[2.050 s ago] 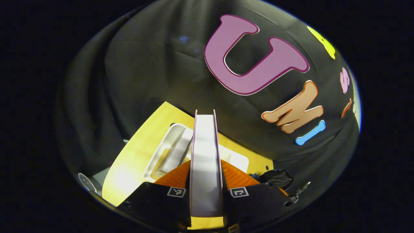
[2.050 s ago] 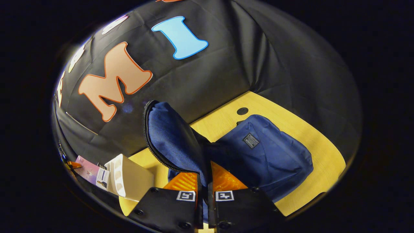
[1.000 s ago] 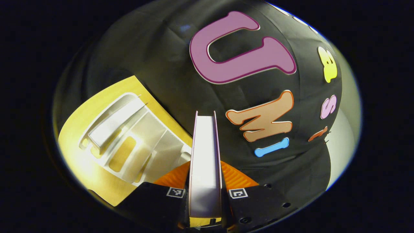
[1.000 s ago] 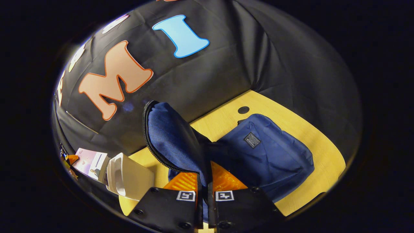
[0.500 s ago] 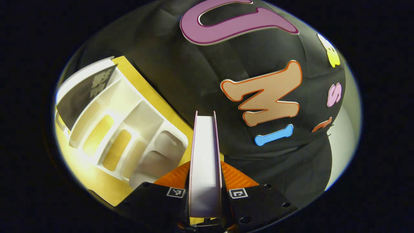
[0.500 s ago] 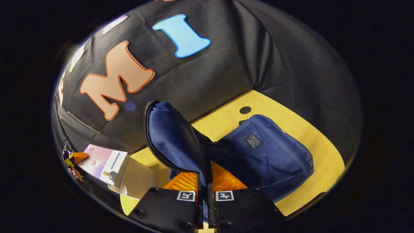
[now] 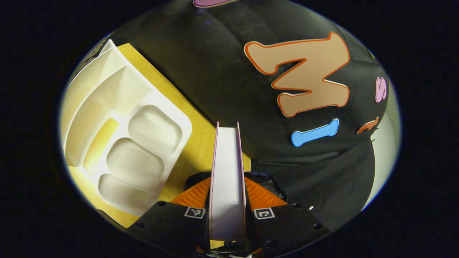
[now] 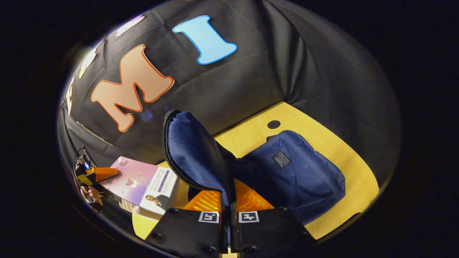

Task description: Open the schoolbag, grab two books from the bookshelf and put them into the schoolbag.

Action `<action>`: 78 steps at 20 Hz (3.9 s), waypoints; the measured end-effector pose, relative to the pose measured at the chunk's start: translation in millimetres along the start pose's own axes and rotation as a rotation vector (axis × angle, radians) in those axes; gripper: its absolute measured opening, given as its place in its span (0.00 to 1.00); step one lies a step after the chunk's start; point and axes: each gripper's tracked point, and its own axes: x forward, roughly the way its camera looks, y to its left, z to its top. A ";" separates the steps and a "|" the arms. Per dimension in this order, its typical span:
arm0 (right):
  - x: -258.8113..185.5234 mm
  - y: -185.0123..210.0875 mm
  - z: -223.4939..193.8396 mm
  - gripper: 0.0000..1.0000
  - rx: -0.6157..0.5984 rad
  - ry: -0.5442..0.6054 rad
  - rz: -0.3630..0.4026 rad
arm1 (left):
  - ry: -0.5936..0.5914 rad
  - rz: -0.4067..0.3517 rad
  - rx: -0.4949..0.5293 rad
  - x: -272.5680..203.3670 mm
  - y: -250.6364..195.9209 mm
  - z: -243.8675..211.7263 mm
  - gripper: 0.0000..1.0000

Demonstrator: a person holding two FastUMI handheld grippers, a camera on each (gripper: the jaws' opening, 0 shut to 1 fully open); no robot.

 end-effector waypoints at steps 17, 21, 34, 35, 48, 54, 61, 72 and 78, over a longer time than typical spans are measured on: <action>-18.1 4.8 25.8 0.05 0.001 -0.055 0.047 | 0.091 -0.001 -0.160 151.9 4.5 -127.3 0.35; -18.5 5.6 26.2 0.06 0.006 -0.066 0.054 | 0.091 -0.011 -0.239 172.0 -0.7 -150.1 0.35; -10.1 5.4 30.8 0.06 0.057 -0.080 0.070 | 0.059 0.014 -0.329 200.5 8.3 -191.0 0.36; -9.7 3.1 28.3 0.06 0.061 -0.076 0.069 | 0.068 0.029 -0.329 201.9 10.7 -193.0 0.37; -1.8 3.8 20.4 0.05 0.065 -0.052 0.071 | 0.223 0.366 0.416 160.6 80.4 -197.6 0.82; -0.3 4.5 17.7 0.06 0.065 -0.048 0.070 | 0.092 0.484 0.840 95.1 95.4 -138.1 0.91; -0.9 4.6 16.2 0.06 0.055 -0.055 0.058 | -0.083 0.544 0.977 7.6 91.4 -66.8 0.98; -4.9 -1.1 19.9 0.06 0.077 -0.078 0.027 | -0.310 0.622 0.931 -140.5 107.8 91.0 0.98; -4.6 -2.4 21.0 0.07 0.083 -0.084 0.006 | -0.340 0.676 0.923 -183.3 141.7 161.3 0.97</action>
